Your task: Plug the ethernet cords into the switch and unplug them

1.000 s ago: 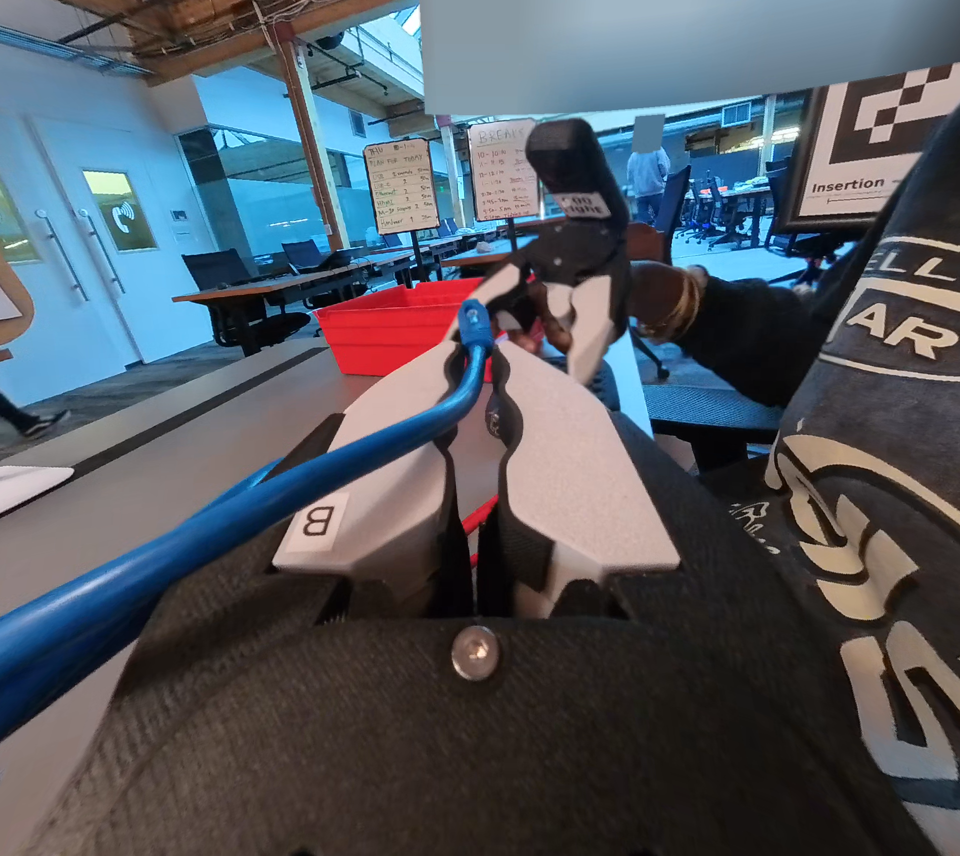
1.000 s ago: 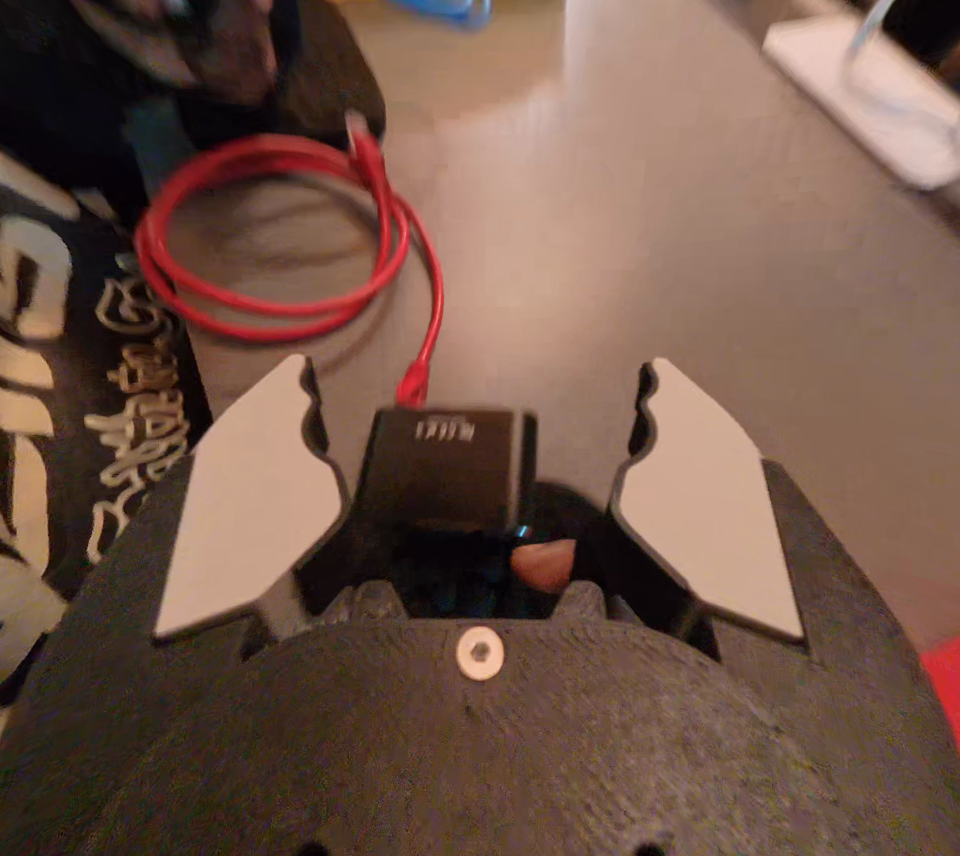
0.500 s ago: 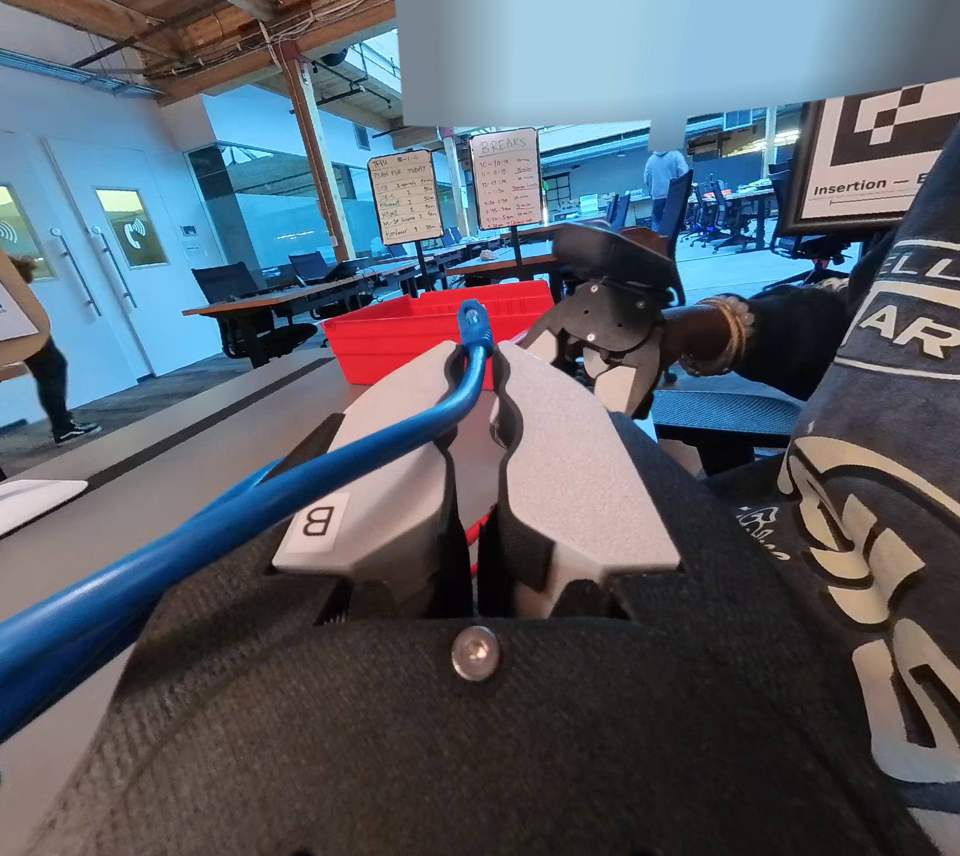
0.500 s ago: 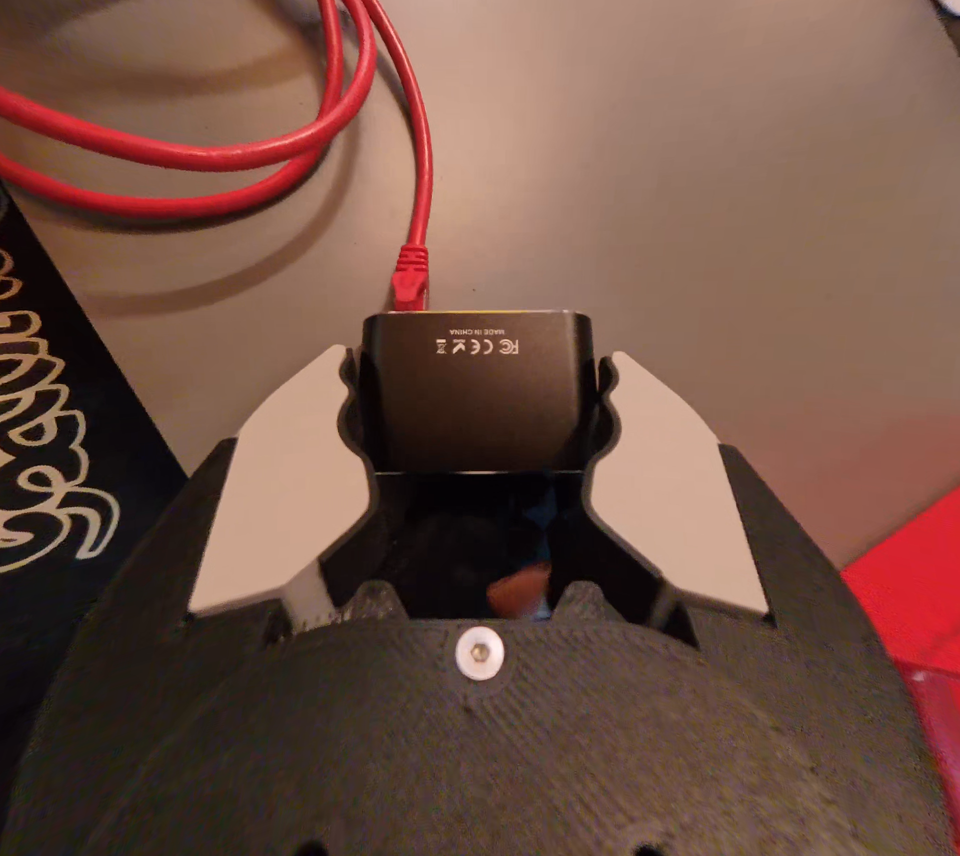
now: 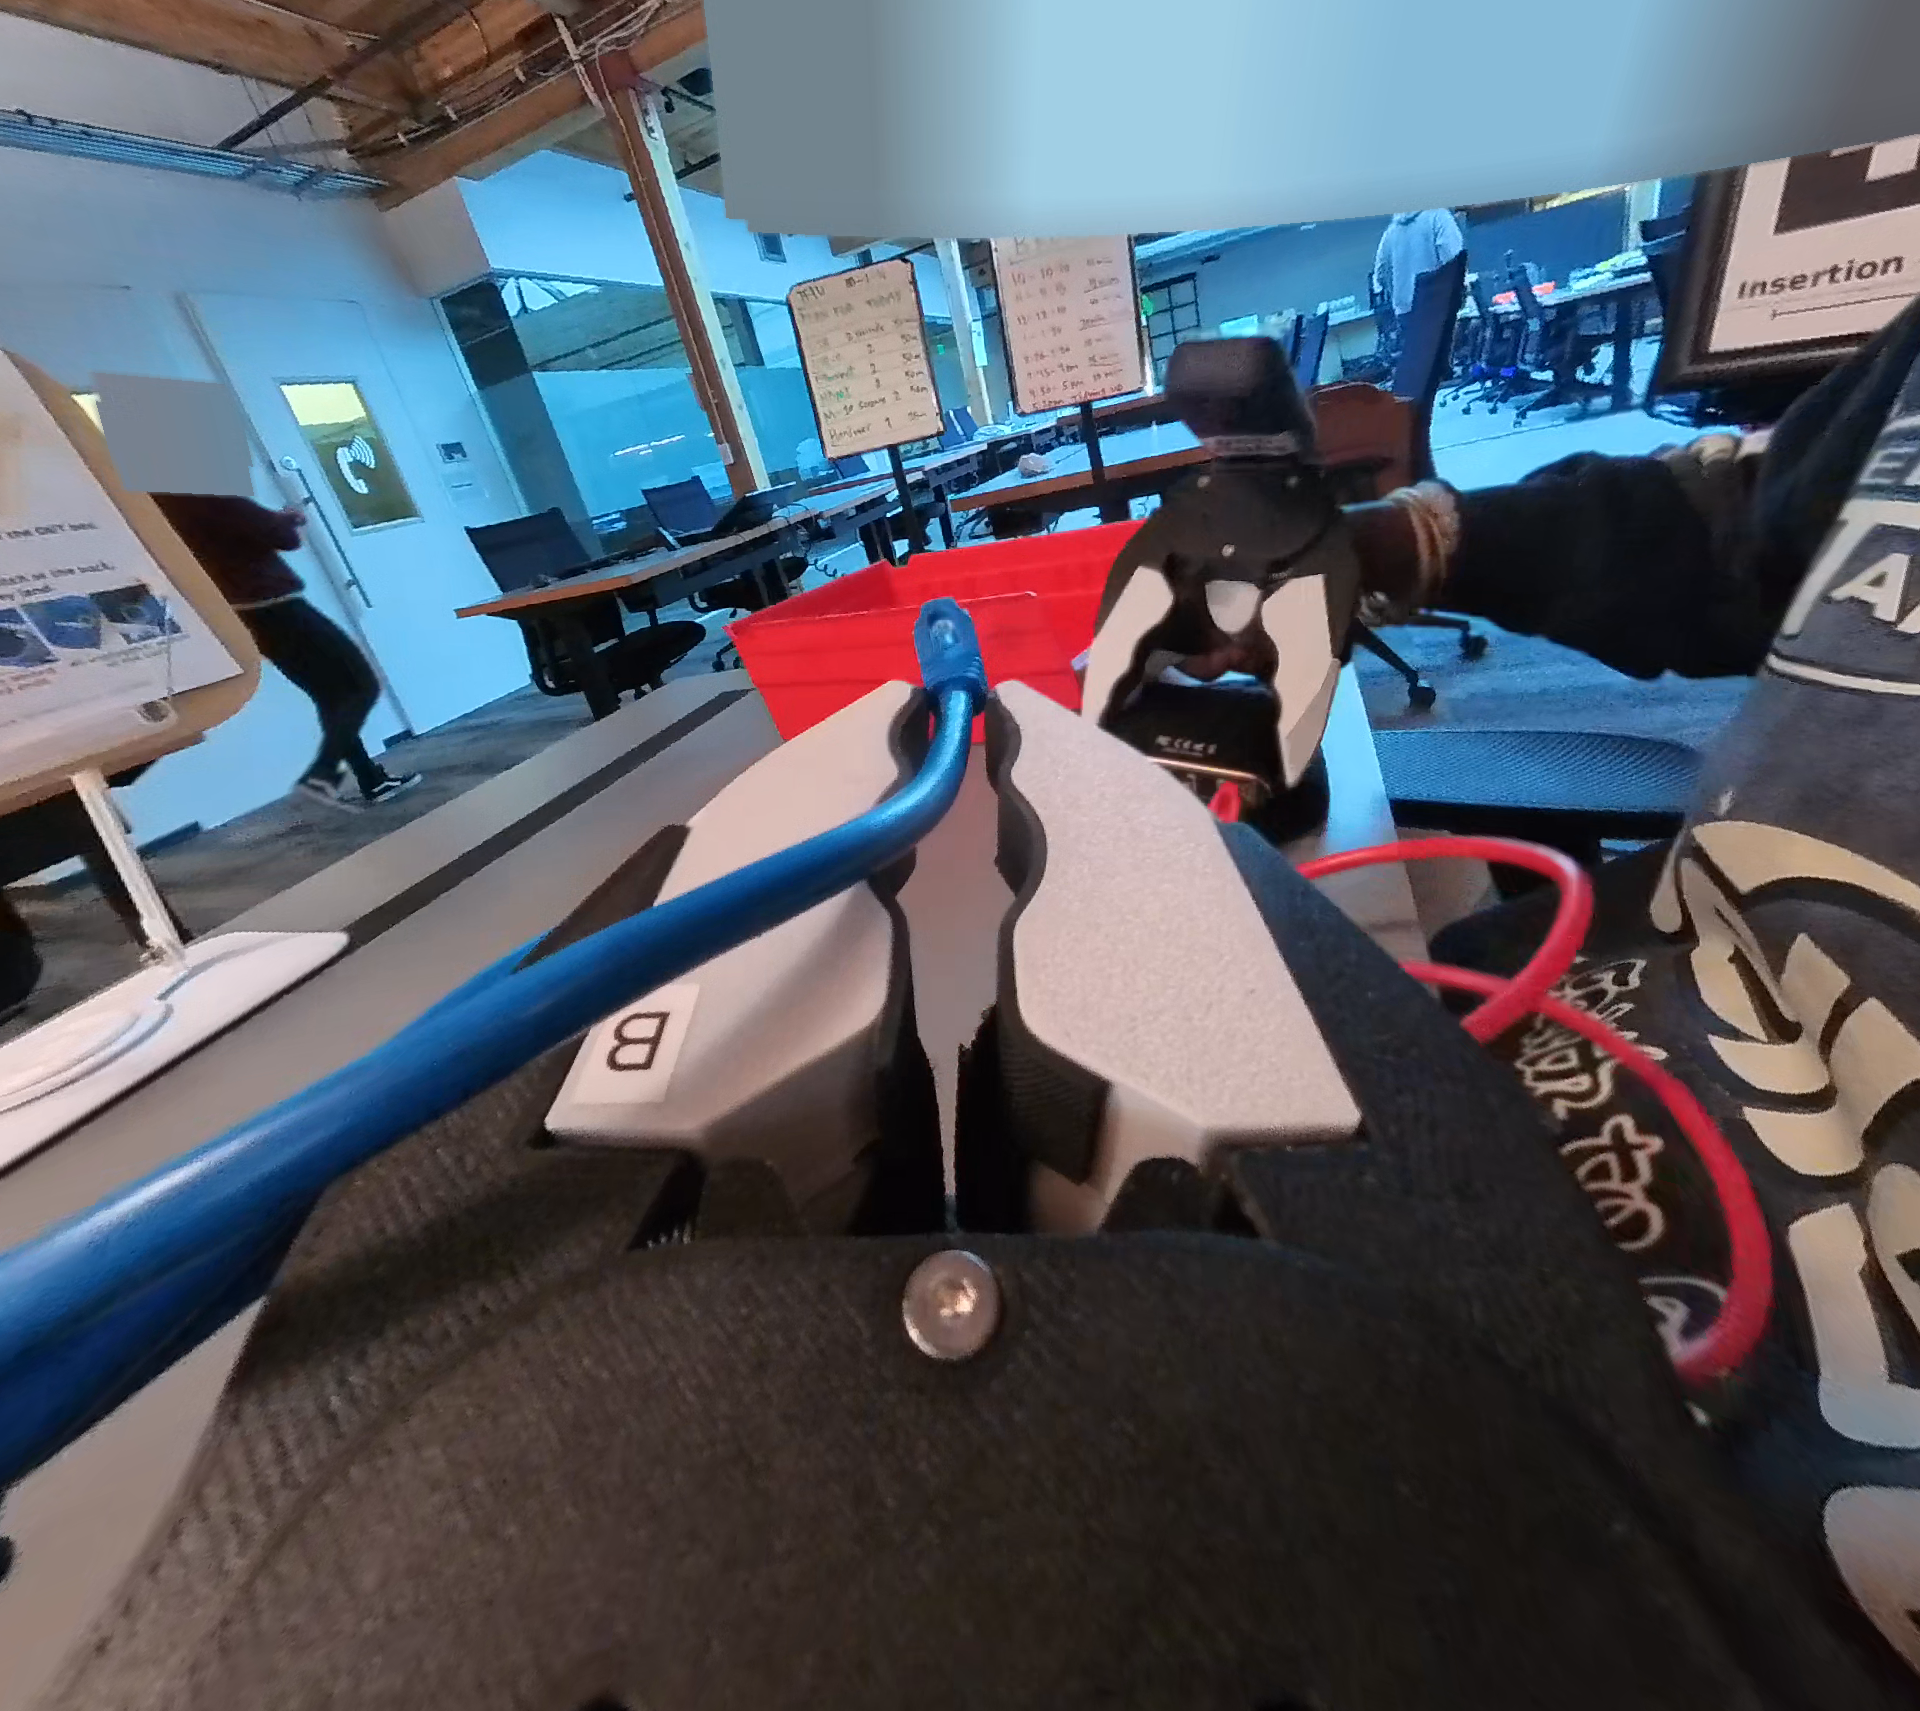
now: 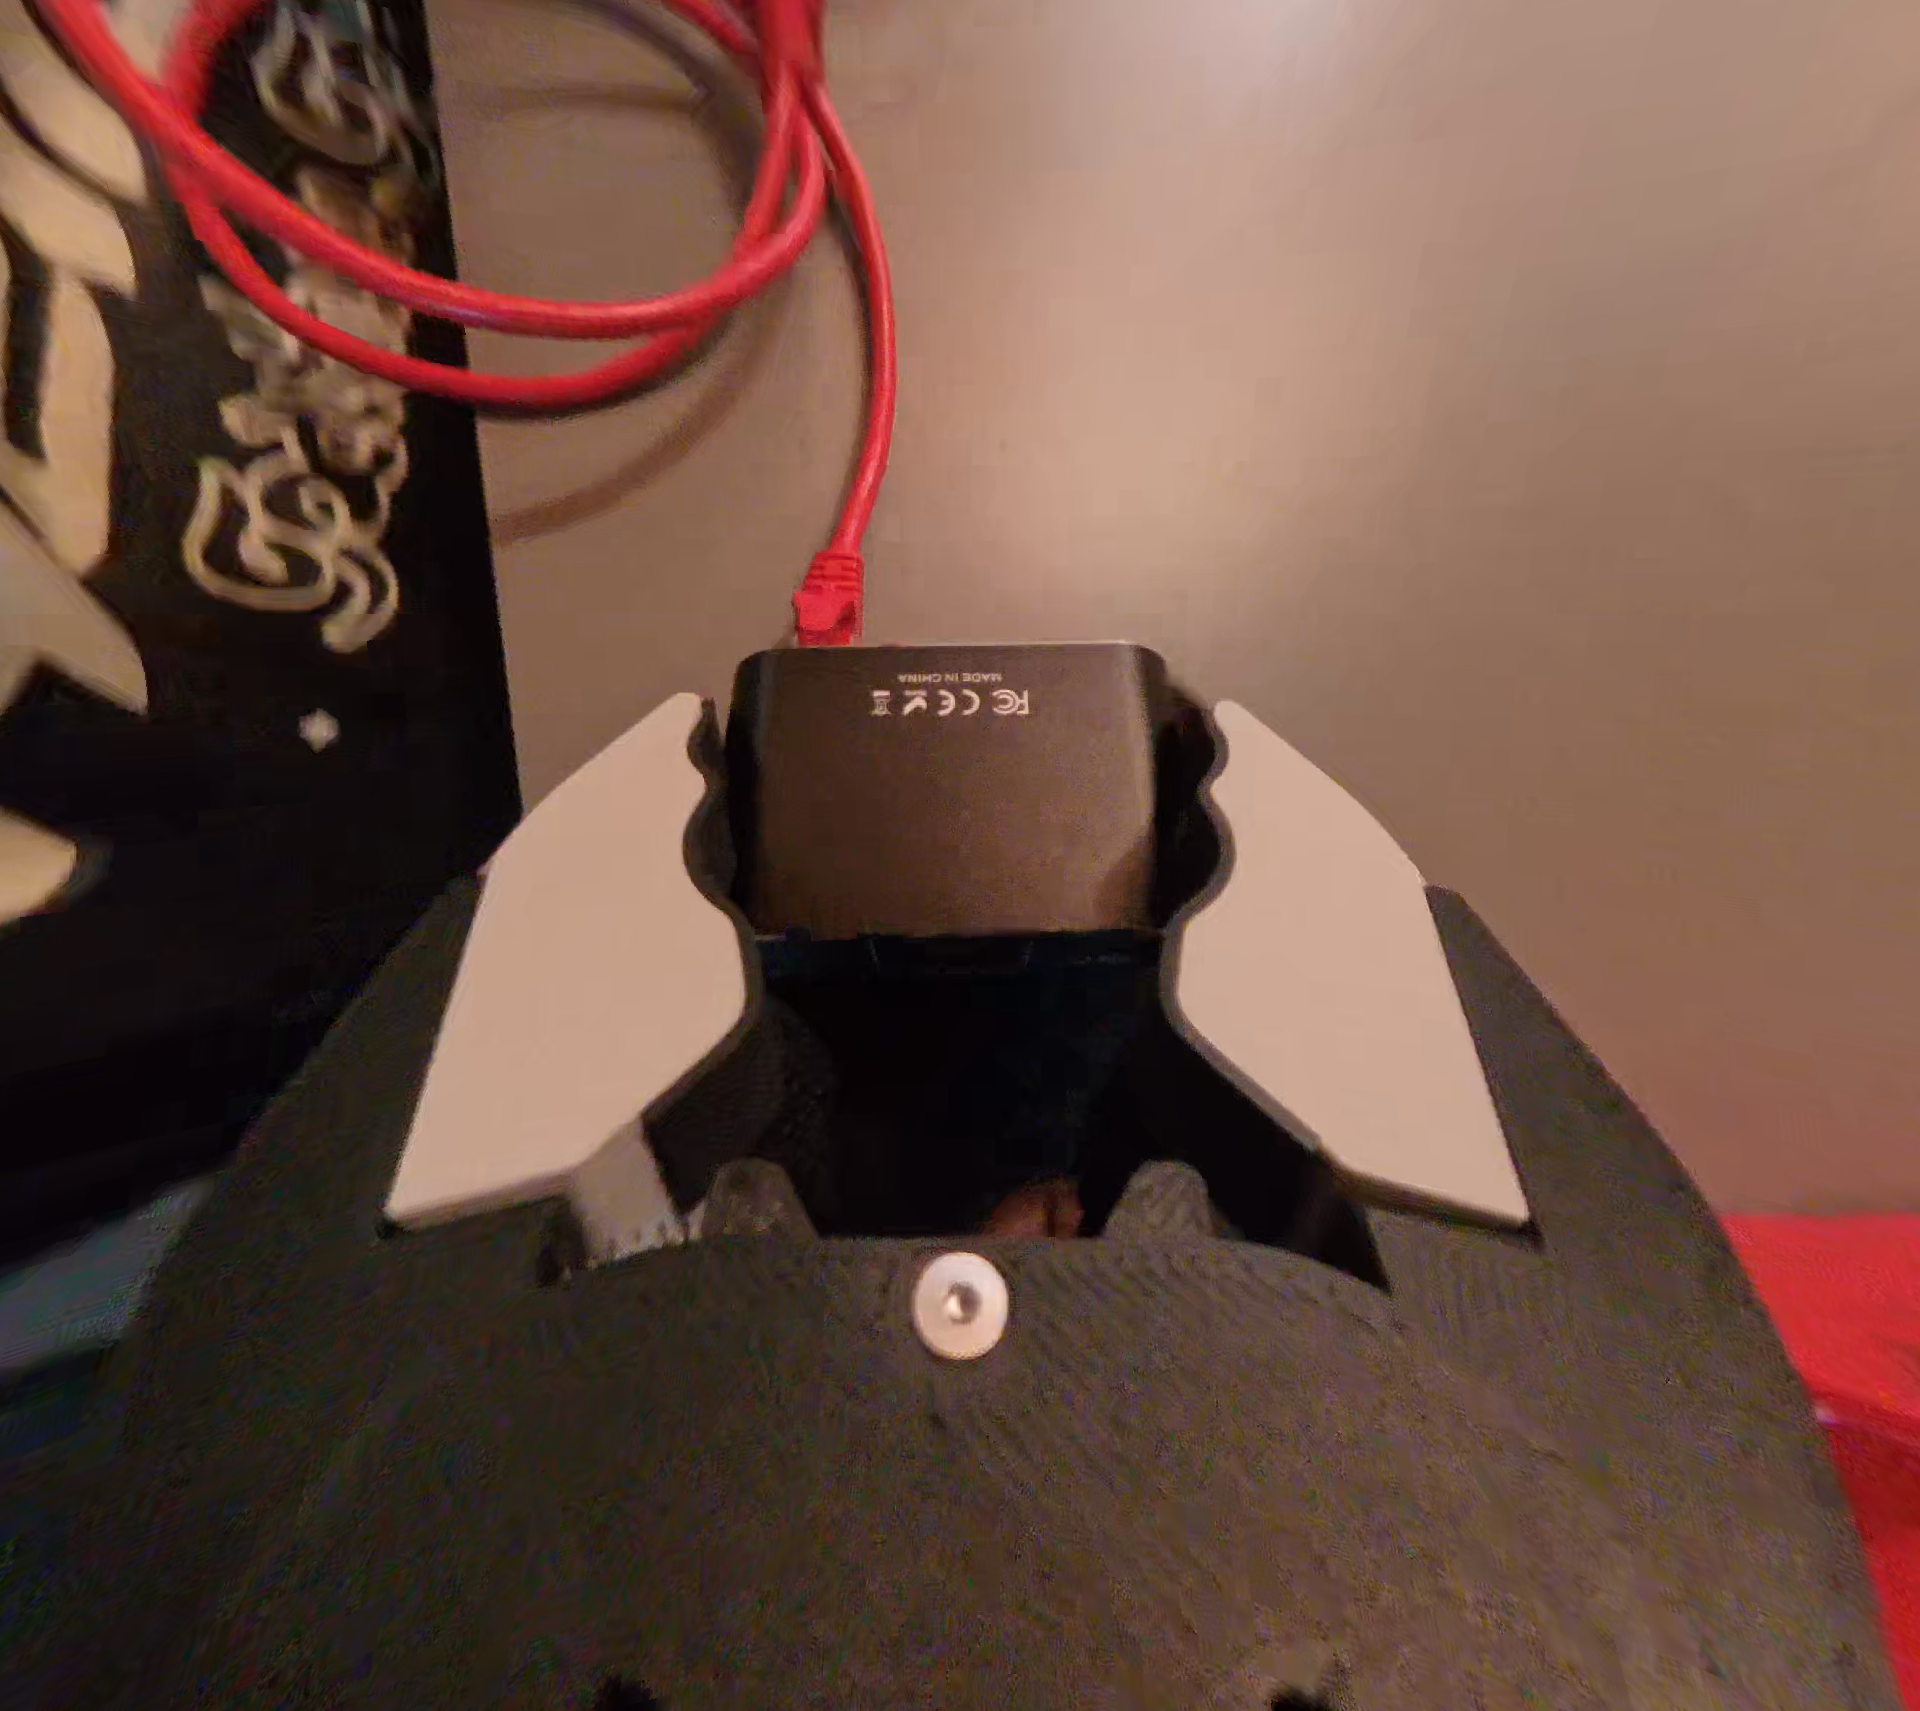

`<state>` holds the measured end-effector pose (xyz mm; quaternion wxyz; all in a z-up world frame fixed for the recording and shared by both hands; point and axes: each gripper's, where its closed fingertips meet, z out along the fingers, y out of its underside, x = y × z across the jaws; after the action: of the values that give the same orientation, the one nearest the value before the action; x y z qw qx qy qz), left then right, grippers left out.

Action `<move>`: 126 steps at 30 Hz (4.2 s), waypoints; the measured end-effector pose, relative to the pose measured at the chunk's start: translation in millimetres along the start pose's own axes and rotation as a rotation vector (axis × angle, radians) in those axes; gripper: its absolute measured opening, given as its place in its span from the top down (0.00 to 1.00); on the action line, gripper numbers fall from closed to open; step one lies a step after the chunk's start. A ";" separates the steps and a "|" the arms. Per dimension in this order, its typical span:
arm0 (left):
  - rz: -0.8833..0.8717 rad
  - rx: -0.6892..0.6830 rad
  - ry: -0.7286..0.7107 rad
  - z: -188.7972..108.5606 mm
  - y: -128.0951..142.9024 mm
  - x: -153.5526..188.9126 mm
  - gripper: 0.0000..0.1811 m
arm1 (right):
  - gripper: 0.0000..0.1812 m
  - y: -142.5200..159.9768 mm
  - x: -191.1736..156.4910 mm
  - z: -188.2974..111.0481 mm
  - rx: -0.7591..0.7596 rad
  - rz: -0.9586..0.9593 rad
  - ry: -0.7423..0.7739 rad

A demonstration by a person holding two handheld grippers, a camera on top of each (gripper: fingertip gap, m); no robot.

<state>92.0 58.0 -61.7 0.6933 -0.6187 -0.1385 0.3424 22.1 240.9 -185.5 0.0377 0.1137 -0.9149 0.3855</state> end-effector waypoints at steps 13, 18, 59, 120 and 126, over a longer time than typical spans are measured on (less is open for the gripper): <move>-0.039 0.006 0.017 1.1 10.6 2.8 0.95 | 0.29 26.6 3.2 -1.4 0.002 0.099 0.032; -0.024 -0.005 0.032 4.1 13.7 7.0 0.95 | 0.37 27.5 1.3 13.7 -0.080 0.004 -0.006; -0.033 -0.011 0.068 7.1 19.3 13.0 0.95 | 0.47 47.6 6.2 -1.1 -0.703 0.007 -0.152; 0.087 -0.134 0.187 42.5 38.0 53.2 0.94 | 0.49 -98.7 -16.2 23.3 0.057 -0.382 -0.017; 0.028 -0.116 0.246 41.6 36.2 58.1 0.94 | 0.48 -95.1 -20.3 31.1 -0.035 -0.479 -0.044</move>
<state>97.6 127.4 -101.5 0.6632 -0.6971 -0.0633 0.2650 64.9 158.0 -144.2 0.1101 0.3353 -0.8690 0.3468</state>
